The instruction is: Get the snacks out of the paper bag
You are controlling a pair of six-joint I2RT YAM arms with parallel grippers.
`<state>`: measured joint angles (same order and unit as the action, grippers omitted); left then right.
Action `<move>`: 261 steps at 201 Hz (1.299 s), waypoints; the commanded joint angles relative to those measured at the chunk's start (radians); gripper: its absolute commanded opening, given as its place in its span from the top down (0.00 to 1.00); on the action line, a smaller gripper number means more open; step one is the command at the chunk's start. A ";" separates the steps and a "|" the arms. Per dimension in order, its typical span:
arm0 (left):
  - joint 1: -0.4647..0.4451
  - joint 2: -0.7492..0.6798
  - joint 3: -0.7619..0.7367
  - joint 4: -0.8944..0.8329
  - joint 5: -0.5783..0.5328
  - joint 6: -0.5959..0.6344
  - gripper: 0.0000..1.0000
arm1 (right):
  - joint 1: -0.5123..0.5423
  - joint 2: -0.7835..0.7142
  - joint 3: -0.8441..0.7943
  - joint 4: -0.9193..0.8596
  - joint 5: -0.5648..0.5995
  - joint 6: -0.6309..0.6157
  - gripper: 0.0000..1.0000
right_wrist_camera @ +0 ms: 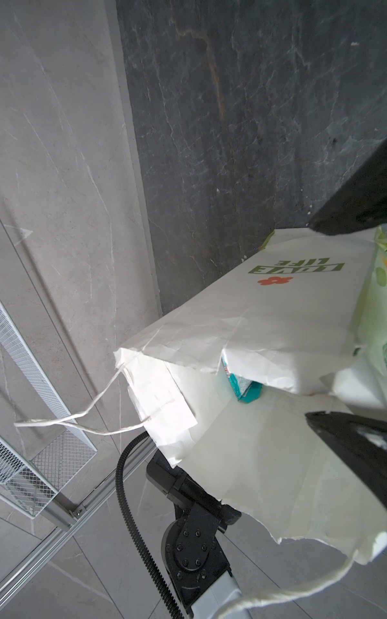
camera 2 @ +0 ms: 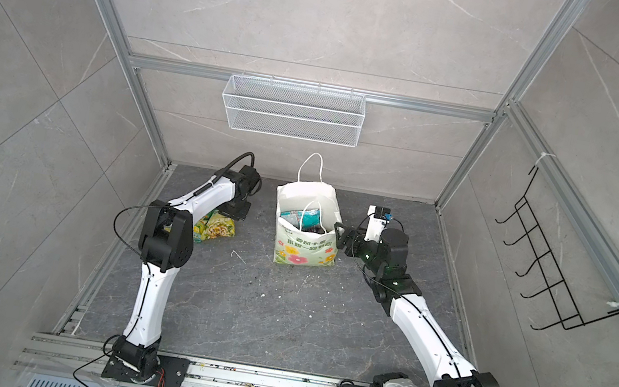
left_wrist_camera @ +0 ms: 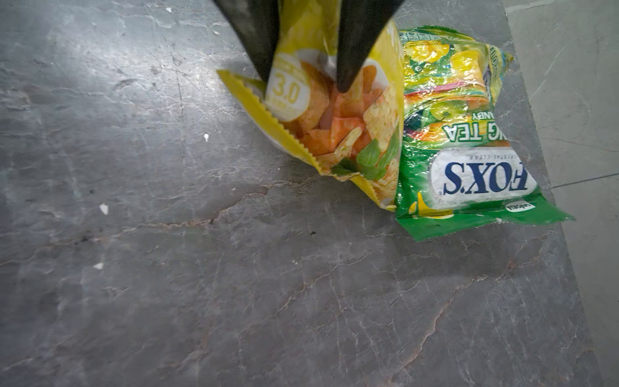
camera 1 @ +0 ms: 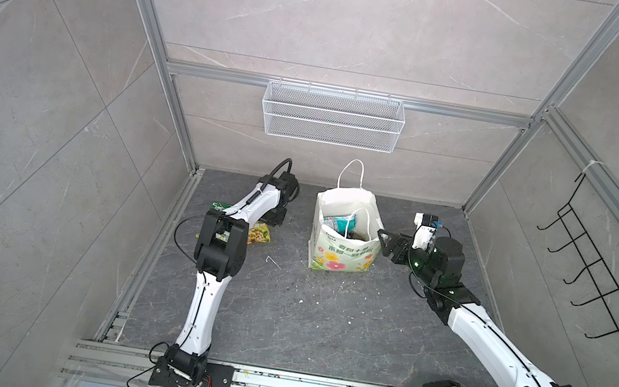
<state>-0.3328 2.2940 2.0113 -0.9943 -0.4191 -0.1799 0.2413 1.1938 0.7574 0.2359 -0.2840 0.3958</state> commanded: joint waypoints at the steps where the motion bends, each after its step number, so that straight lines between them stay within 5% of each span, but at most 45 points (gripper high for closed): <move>1: 0.002 -0.014 0.010 -0.021 -0.013 0.005 0.60 | 0.006 -0.015 0.025 -0.026 -0.001 -0.017 0.16; 45: -0.006 -0.098 0.022 -0.024 0.053 0.011 0.40 | 0.007 -0.007 0.030 -0.023 0.000 -0.019 0.16; 103: -0.007 -0.304 -0.041 0.070 0.256 0.040 0.42 | 0.008 0.005 0.047 -0.036 -0.002 -0.026 0.16; 158: 0.145 -0.358 -0.268 0.313 0.533 -0.047 0.63 | 0.006 0.010 0.060 -0.051 0.005 -0.029 0.16; 261: 0.155 -0.254 -0.353 0.332 0.492 -0.044 0.65 | 0.006 -0.025 0.067 -0.104 0.029 -0.042 0.16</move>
<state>-0.1864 2.0327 1.6600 -0.7010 0.0700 -0.2077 0.2420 1.1873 0.7971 0.1635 -0.2729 0.3725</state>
